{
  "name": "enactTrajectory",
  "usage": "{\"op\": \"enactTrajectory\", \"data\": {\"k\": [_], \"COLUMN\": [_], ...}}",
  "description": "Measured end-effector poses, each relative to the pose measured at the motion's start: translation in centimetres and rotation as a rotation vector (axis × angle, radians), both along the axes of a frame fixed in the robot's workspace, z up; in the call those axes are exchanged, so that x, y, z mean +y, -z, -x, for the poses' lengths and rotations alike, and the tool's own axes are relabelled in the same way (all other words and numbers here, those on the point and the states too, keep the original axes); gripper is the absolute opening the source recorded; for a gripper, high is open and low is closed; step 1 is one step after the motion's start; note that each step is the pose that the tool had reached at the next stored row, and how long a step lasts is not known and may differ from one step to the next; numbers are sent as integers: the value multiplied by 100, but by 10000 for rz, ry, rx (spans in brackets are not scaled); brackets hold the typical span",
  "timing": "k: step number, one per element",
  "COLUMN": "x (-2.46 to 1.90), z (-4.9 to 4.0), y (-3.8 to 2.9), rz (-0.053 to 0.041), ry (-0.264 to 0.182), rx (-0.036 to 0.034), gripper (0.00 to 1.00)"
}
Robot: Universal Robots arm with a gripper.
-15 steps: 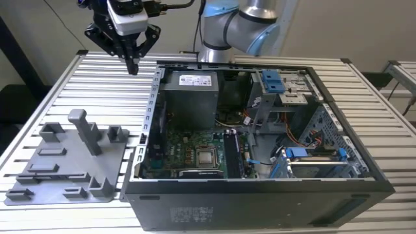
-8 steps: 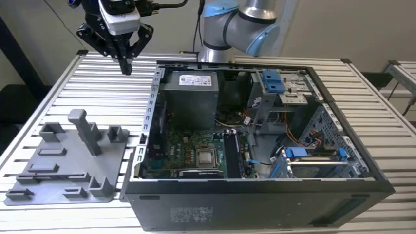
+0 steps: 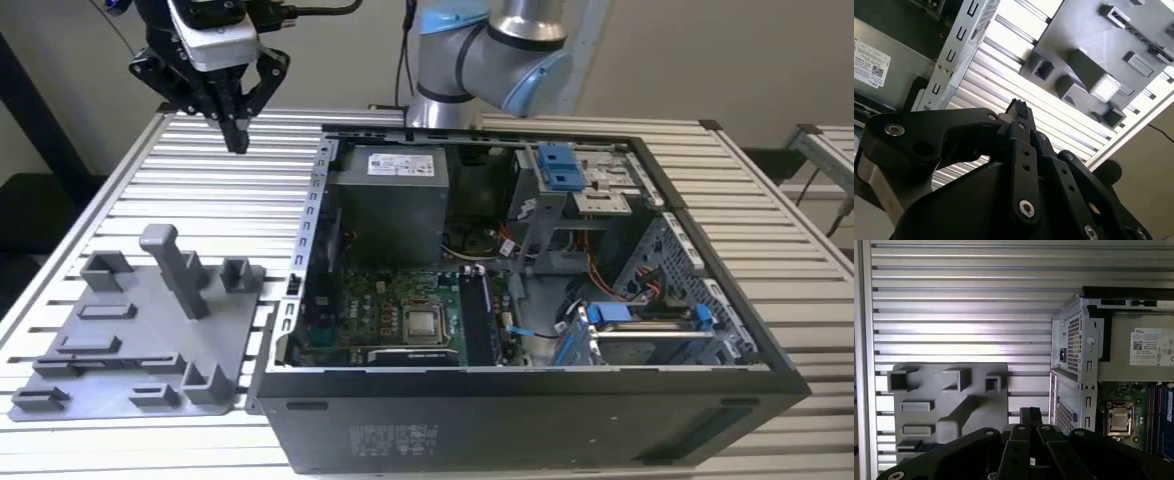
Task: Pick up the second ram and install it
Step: 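Reach for the second ram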
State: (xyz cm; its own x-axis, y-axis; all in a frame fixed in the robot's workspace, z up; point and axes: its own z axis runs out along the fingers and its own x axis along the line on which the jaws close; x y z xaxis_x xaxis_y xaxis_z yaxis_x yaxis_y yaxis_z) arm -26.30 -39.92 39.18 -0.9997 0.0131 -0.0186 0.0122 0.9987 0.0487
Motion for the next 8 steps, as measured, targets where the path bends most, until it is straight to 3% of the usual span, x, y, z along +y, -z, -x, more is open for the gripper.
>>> {"op": "enactTrajectory", "data": {"k": [8], "x": [0], "z": [178], "y": [2], "rz": [0], "ry": [-1], "rx": [0], "gripper": [11]}}
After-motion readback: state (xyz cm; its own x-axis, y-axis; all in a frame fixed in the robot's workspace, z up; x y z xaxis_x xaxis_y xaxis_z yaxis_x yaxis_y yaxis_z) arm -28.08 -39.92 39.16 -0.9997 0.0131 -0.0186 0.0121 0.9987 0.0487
